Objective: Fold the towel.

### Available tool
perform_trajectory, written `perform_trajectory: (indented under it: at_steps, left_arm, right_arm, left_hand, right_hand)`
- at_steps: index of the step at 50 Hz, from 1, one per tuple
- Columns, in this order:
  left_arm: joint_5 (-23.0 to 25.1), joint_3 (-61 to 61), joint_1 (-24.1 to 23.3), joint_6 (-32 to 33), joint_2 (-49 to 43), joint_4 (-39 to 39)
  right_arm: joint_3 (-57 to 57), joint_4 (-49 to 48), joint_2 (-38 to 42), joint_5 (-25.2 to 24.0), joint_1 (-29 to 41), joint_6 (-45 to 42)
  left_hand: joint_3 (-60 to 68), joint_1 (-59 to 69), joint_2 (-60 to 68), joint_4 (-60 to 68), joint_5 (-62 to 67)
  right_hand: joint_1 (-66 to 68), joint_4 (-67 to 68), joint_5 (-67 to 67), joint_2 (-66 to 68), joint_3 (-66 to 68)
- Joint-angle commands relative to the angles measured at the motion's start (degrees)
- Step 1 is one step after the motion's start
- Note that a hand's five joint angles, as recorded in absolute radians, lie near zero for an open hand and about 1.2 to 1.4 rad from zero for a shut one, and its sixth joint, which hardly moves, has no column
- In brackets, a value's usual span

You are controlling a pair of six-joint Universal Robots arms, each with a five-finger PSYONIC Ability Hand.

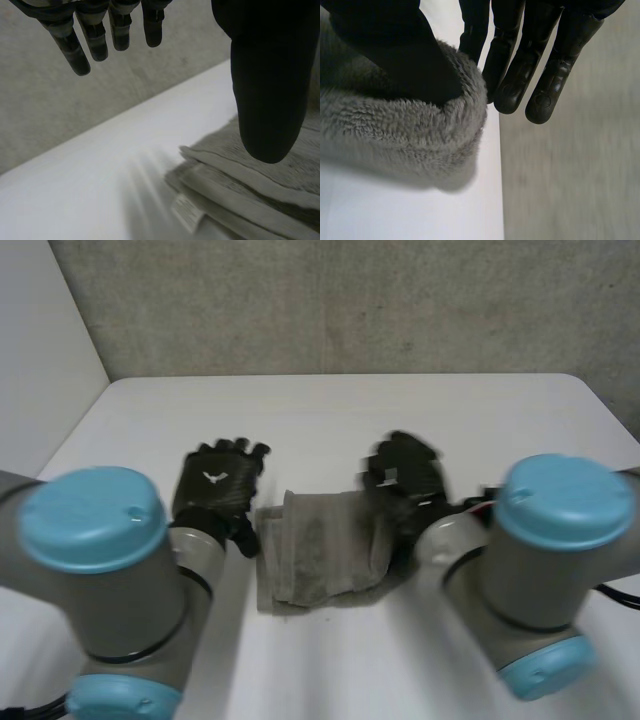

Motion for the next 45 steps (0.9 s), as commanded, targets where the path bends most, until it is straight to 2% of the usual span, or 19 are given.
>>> perform_trajectory:
  at_steps: [1,5,7,8,9,10,11,13,18,19,21,22,24,27,29,35,37,41,45]
  left_arm:
    - [0.4,-5.5,6.8,0.3,8.2,0.3]
    - [0.5,-6.6,8.5,0.2,8.8,0.3]
    - [0.5,-6.9,8.8,0.2,8.8,0.3]
    - [0.5,-7.1,8.9,0.2,8.8,0.3]
    - [0.5,-7.2,8.8,0.2,8.7,0.2]
    - [0.5,-7.2,8.8,0.2,8.7,0.2]
    - [0.6,-7.1,8.6,0.2,8.7,0.3]
    - [0.6,-6.9,8.5,0.2,8.5,0.3]
    - [1.6,-5.2,8.3,0.2,8.1,0.4]
    - [2.7,-3.8,8.2,0.2,7.8,0.5]
    - [3.8,-2.4,8.1,-0.1,7.4,0.4]
    - [4.8,-1.0,8.0,-0.6,6.8,0.4]
    - [5.6,0.4,7.8,-1.5,6.2,0.3]
    - [5.8,3.5,6.2,-4.5,4.3,-0.4]
    - [5.9,5.4,4.8,-6.4,2.9,-1.2]
    - [5.9,13.2,0.7,-14.6,-5.6,-10.5]
    - [5.8,15.1,0.0,-17.0,-8.2,-13.3]
    - [4.8,19.1,-0.9,-22.3,-15.7,-18.8]
    - [2.9,20.3,-1.0,-22.7,-19.1,-20.5]
  right_arm:
    - [-4.1,0.2,8.5,-9.5,10.9,-0.4]
    - [-3.3,0.1,13.2,-17.1,14.3,-1.5]
    - [-3.1,-0.3,13.8,-17.8,14.5,-1.9]
    - [-3.4,-0.4,13.8,-17.4,14.4,-1.5]
    - [-3.4,-0.4,13.8,-17.4,14.4,-1.5]
    - [-4.0,-0.4,13.2,-15.9,14.0,-1.1]
    - [-4.0,-0.4,13.2,-15.9,14.0,-1.1]
    - [-4.0,-0.6,10.1,-10.4,13.8,1.4]
    - [-2.9,-1.1,4.5,-3.7,10.7,14.1]
    - [-2.9,-1.1,4.4,-3.6,10.7,14.1]
    - [-1.9,-0.2,-0.5,-2.9,7.7,27.7]
    - [-1.8,-0.2,-0.6,-2.9,7.7,27.7]
    - [-0.8,1.8,-5.6,-3.2,3.8,41.5]
    - [-0.8,3.9,-7.2,-3.3,1.5,47.5]
    - [-2.2,10.2,-7.6,-5.0,-3.1,56.7]
    - [-6.5,19.2,-6.7,-11.7,-8.0,64.0]
    - [-9.2,22.5,-2.4,-15.8,-9.6,64.8]
    - [-11.8,24.0,1.9,-17.4,-9.8,64.1]
    - [-13.8,24.0,5.4,-17.5,-9.8,63.2]
  left_hand:
    - [1.3,1.0,1.2,1.3,-0.3]
    - [1.3,1.0,1.2,1.3,-0.3]
    - [1.2,0.9,1.0,1.1,-0.4]
    - [1.0,0.7,0.9,0.9,-0.6]
    - [0.8,0.5,0.7,0.8,-0.8]
    - [0.8,0.5,0.7,0.8,-0.8]
    - [0.8,0.5,0.7,0.8,-0.8]
    - [0.8,0.5,0.7,0.8,-0.8]
    - [1.0,0.7,0.9,0.9,-0.6]
    - [1.2,0.9,1.0,1.1,-0.4]
    - [1.2,0.9,1.0,1.1,-0.4]
    - [1.2,0.9,1.0,1.1,-0.4]
    - [1.3,1.0,1.2,1.3,-0.3]
    - [1.8,1.5,1.7,1.8,0.2]
    - [2.0,1.7,1.9,2.0,0.4]
    - [1.8,1.5,1.7,1.8,0.2]
    - [1.8,1.5,1.7,1.8,0.2]
    - [1.7,1.4,1.6,1.6,0.1]
    - [1.5,1.2,1.4,1.4,-0.1]
  right_hand:
    - [27.2,11.7,14.0,13.0,12.1]
    - [27.2,11.7,14.0,13.0,12.1]
    - [27.2,11.7,14.0,13.0,12.1]
    - [15.4,-0.1,2.2,1.2,0.3]
    - [15.3,-0.2,2.1,1.1,0.2]
    - [-11.3,-26.8,-24.5,-25.5,-26.5]
    - [-11.6,-27.1,-24.8,-25.8,-26.7]
    - [-42.3,-57.8,-55.5,-56.5,-57.4]
    - [-42.8,-58.3,-56.0,-57.0,-57.9]
    - [-42.8,-58.3,-56.0,-57.0,-57.9]
    - [-42.8,-58.3,-56.0,-57.0,-57.9]
    - [-42.8,-58.3,-56.0,-57.0,-57.9]
    - [-42.8,-58.3,-56.0,-57.0,-57.9]
    - [-42.8,-58.3,-56.0,-57.0,-57.9]
    - [-42.8,-58.3,-56.0,-57.0,-57.9]
    - [-42.8,-58.3,-56.0,-57.0,-57.9]
    - [-42.8,-58.3,-56.0,-57.0,-57.9]
    - [-42.8,-58.3,-56.0,-57.0,-57.9]
    - [-42.8,-58.3,-56.0,-57.0,-57.9]
